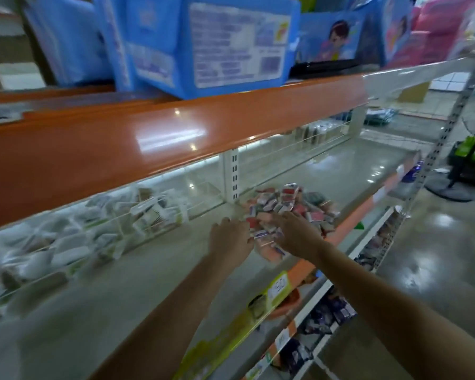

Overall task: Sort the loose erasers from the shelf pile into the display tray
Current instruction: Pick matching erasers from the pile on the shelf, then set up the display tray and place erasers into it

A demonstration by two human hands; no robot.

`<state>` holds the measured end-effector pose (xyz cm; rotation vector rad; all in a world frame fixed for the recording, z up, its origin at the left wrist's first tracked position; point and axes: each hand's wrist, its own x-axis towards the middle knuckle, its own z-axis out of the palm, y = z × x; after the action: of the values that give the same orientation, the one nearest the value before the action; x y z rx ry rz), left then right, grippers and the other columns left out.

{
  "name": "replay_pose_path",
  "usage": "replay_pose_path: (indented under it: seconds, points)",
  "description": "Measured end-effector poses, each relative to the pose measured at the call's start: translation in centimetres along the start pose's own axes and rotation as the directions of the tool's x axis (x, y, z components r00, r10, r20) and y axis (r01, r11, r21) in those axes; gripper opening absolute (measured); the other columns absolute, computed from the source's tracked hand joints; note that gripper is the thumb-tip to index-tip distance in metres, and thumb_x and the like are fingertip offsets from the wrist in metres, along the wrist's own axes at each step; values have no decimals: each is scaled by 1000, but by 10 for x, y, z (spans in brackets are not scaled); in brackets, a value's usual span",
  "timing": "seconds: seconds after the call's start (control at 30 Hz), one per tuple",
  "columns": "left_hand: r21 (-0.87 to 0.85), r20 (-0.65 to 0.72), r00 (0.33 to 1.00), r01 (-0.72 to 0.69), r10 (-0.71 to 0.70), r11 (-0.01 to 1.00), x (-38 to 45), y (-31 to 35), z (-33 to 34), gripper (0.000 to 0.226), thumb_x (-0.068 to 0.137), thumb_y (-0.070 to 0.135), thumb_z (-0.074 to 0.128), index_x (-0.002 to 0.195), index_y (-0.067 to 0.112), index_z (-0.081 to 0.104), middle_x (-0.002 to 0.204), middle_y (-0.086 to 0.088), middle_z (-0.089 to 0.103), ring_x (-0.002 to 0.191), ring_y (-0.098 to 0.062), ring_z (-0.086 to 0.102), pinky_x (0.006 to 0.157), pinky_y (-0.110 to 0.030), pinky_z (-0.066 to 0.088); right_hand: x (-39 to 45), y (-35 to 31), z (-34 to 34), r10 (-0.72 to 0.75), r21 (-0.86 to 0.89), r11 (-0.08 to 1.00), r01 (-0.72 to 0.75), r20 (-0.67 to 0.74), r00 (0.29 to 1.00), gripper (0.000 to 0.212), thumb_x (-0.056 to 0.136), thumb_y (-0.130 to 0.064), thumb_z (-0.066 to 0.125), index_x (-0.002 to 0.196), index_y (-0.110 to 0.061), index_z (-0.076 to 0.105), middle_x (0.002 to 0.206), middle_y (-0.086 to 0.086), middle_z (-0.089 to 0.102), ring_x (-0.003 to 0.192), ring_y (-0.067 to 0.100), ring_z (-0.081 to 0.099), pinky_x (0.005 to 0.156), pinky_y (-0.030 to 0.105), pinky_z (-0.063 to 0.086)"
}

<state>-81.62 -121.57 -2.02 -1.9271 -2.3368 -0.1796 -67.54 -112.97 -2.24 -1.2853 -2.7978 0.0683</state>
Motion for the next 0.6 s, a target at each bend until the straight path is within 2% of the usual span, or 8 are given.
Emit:
replay_pose_path:
  seconds: [0.1,0.2,0.37,0.47,0.6]
  points:
    - [-40,23,1000,-7,8,999,31,26,19,35,92,39,48,121,19,50,121,-5,55,114,-25,48,89,-35,40,6,40,10,80,39,996,-80,12,997,41,87,-19,52,127,-11,48,129,9,50,117,25,51,89,33,44]
    - [-112,26,1000,12,-9,994,52,47,38,36,92,28,48,128,22,45,124,-4,55,113,-25,50,88,-34,42,9,59,20,127,27,991,-128,28,992,42,89,-25,53,128,-12,47,131,9,47,116,24,51,85,31,44]
    - [-190,24,995,100,-97,977,66,58,61,45,92,7,41,135,20,40,136,-1,42,124,-25,41,95,-35,39,17,64,40,114,35,993,-114,10,993,38,96,-28,45,128,-10,47,129,11,48,119,27,44,95,33,38]
    - [-135,26,994,110,-107,985,71,58,70,51,92,8,40,142,20,35,141,-2,37,129,-25,35,98,-36,38,20,61,53,150,67,987,-146,-46,988,37,95,-29,44,128,-11,46,130,8,47,124,27,38,105,36,33]
    - [-83,-2,989,150,-151,985,75,61,75,45,94,9,38,138,18,41,137,-4,44,127,-24,37,97,-34,38,20,60,66,189,146,974,-171,-123,974,31,96,-23,45,125,-14,47,131,6,46,126,27,35,108,37,30]
